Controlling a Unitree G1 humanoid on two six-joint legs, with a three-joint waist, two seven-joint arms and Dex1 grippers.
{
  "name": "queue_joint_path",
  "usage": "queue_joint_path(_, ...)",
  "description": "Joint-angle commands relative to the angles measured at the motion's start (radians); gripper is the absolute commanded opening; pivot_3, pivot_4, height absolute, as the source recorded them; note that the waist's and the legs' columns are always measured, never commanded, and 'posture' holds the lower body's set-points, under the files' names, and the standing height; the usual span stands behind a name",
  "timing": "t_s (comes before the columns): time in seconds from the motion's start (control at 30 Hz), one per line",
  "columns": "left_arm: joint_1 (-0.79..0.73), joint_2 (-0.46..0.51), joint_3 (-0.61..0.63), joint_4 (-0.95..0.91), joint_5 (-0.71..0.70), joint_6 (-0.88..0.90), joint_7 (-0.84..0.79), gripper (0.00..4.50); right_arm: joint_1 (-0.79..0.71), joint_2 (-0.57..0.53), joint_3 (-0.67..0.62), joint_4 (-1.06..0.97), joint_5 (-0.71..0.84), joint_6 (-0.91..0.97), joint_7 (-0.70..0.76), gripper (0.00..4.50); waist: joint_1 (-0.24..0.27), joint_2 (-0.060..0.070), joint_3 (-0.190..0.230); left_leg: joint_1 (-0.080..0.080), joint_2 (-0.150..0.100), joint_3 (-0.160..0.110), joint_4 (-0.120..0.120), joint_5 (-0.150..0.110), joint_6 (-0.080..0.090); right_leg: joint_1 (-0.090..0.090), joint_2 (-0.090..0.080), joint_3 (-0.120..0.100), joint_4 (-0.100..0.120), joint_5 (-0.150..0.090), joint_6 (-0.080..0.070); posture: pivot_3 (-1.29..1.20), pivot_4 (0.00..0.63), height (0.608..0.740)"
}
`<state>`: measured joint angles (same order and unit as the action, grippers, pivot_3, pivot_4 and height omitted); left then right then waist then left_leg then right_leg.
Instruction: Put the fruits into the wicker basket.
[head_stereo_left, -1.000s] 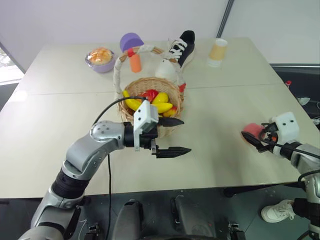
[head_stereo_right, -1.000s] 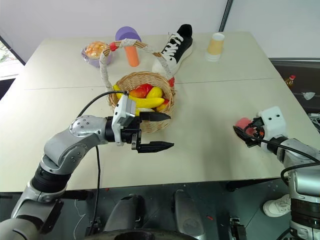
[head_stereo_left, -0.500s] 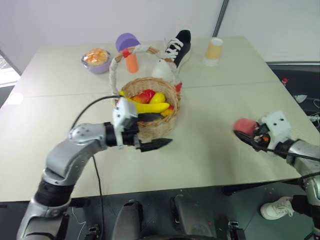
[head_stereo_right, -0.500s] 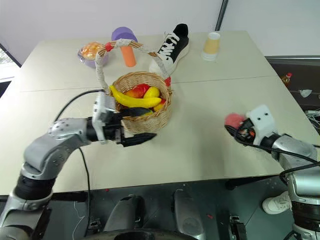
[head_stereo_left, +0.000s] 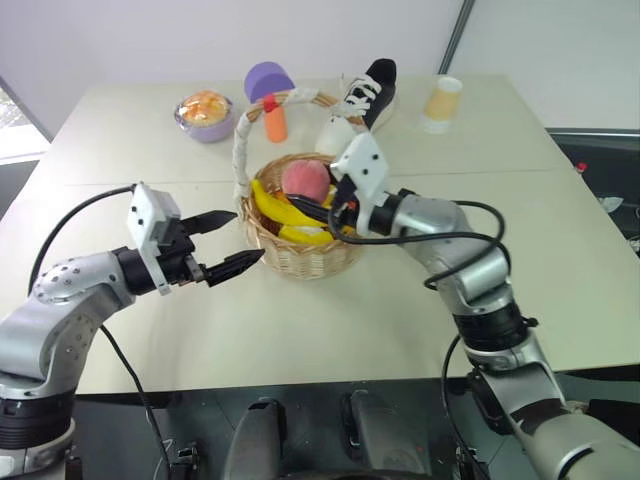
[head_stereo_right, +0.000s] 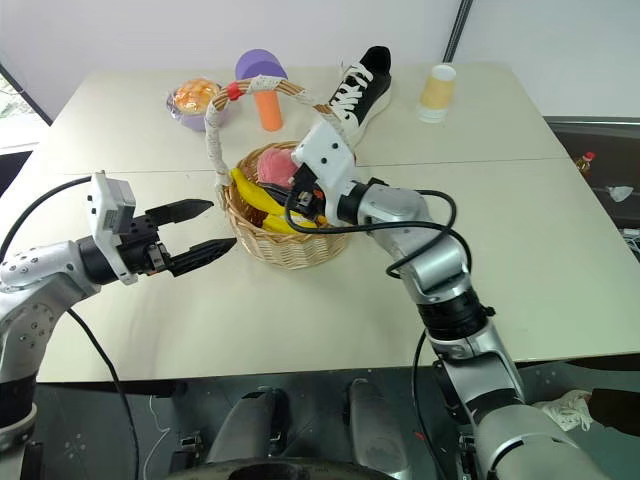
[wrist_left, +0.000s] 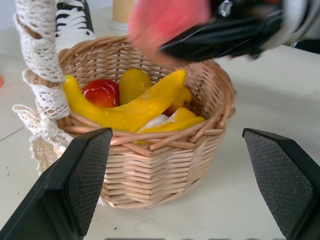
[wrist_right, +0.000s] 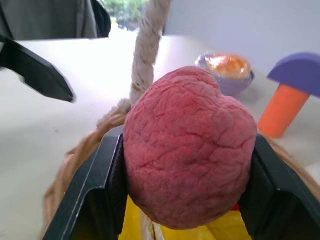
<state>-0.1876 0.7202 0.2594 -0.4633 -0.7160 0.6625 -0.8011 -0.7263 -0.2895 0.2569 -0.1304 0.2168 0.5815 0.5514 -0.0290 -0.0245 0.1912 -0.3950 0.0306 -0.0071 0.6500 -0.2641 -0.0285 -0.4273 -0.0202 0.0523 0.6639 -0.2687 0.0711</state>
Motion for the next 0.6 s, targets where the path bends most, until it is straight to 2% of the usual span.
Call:
queue_joint_path(0.03, 0.003, -0.014, 0.017, -0.058, -0.028, -0.004, 0.034, 4.5, -0.02, 0.01, -0.012, -0.026, -0.022, -0.054, -0.002, 4.03, -0.001, 0.0, 0.0, 0.0, 0.0, 0.0, 0.0, 0.0, 0.0, 0.0, 0.0, 0.0, 0.0, 0.0, 0.0, 0.0, 0.15, 0.74)
queue_joint_path(0.07, 0.001, -0.015, 0.014, -0.059, -0.03, -0.002, 0.04, 4.5, -0.018, 0.009, -0.016, -0.041, -0.02, -0.066, 0.005, 4.45, -0.002, 0.0, 0.0, 0.0, 0.0, 0.0, 0.0, 0.0, 0.0, 0.0, 0.0, 0.0, 0.0, 0.0, 0.0, 0.0, 0.15, 0.74)
queue_joint_path(0.27, -0.02, -0.02, -0.009, -0.045, -0.03, -0.005, 0.054, 4.5, 0.116, -0.126, -0.133, -0.264, 0.113, -0.077, 0.15, 4.45, -0.006, 0.0, 0.0, 0.001, 0.001, -0.001, 0.0, 0.0, 0.0, 0.0, 0.003, -0.001, 0.001, 0.0, 0.0, 0.0, 0.15, 0.74)
queue_joint_path(0.33, -0.032, -0.024, -0.02, -0.03, -0.03, -0.005, 0.048, 4.5, 0.255, -0.215, -0.266, -0.34, 0.2, 0.007, 0.177, 4.45, -0.006, 0.0, 0.0, 0.001, 0.001, -0.001, 0.0, 0.0, 0.0, 0.0, 0.003, 0.0, 0.001, 0.0, 0.0, 0.0, 0.15, 0.74)
queue_joint_path(0.4, -0.042, -0.029, -0.032, -0.018, -0.031, -0.005, 0.043, 4.5, 0.339, -0.258, -0.335, -0.361, 0.216, 0.043, 0.161, 4.45, 0.007, 0.0, 0.0, 0.002, 0.001, -0.002, 0.0, 0.0, 0.0, 0.002, 0.003, -0.001, 0.0, 0.0, 0.0, 0.0, 0.15, 0.74)
queue_joint_path(0.47, -0.053, -0.033, -0.046, -0.008, -0.031, -0.006, 0.037, 4.5, 0.352, -0.239, -0.346, -0.33, 0.207, 0.034, 0.108, 4.45, 0.004, 0.0, 0.0, 0.002, 0.0, 0.0, 0.0, 0.0, 0.001, 0.002, 0.003, 0.0, -0.001, 0.0, 0.0, 0.0, 0.15, 0.74)
queue_joint_path(0.6, -0.087, -0.045, -0.074, 0.019, -0.023, -0.011, 0.031, 4.5, 0.283, -0.113, -0.306, -0.191, 0.137, -0.043, -0.013, 4.45, -0.024, 0.0, 0.0, 0.005, 0.003, 0.001, 0.0, 0.0, 0.001, 0.002, 0.01, 0.003, 0.0, 0.001, -0.001, 0.0, 0.15, 0.74)
